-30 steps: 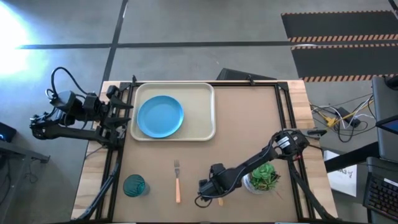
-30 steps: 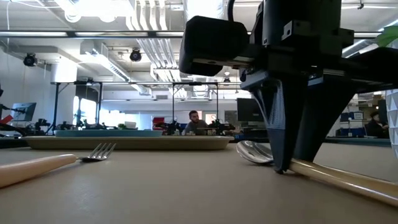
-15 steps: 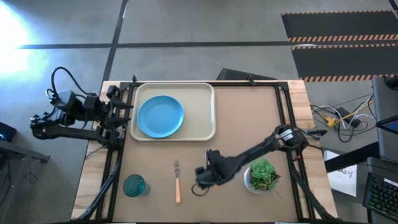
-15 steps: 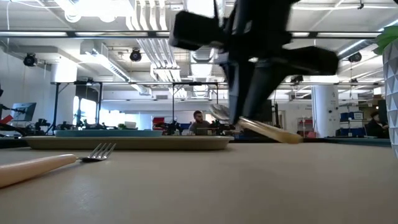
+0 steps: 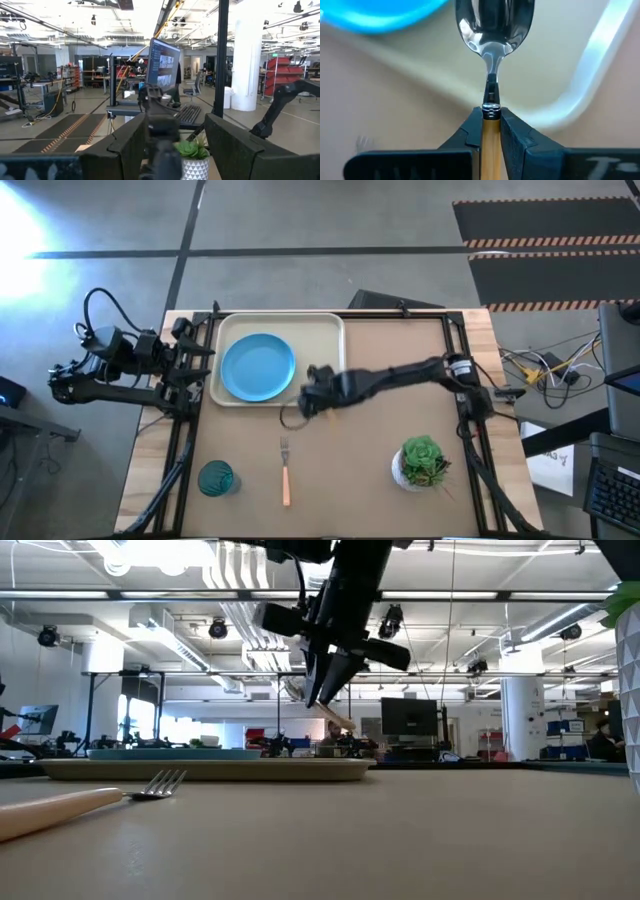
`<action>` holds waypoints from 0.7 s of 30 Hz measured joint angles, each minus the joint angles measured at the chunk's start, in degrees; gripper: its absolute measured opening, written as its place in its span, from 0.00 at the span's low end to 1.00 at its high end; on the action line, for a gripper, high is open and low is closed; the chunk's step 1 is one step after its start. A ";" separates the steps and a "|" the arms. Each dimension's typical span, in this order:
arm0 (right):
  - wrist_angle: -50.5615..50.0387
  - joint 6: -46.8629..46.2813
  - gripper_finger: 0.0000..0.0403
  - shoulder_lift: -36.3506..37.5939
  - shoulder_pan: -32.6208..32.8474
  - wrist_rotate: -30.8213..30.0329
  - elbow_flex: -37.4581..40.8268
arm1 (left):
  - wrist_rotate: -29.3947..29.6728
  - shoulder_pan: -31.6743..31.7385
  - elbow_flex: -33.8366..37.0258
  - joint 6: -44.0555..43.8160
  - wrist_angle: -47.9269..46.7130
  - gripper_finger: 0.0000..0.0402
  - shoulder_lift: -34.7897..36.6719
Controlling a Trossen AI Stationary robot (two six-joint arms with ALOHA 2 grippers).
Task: Pick and place plate/cup/fork/spoon on tray
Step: Put the orange spoon on the white serving tray to the right of the light blue plate
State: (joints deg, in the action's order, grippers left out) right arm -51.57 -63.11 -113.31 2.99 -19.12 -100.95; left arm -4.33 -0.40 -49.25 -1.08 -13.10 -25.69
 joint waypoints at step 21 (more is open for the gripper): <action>1.83 2.88 0.07 2.17 -11.76 -4.48 1.12 | 0.02 0.00 0.00 -0.15 0.00 0.46 0.00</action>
State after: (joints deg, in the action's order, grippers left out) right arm -49.74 -60.23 -111.13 -8.78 -23.59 -99.83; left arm -4.32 -0.40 -49.25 -1.23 -13.10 -25.69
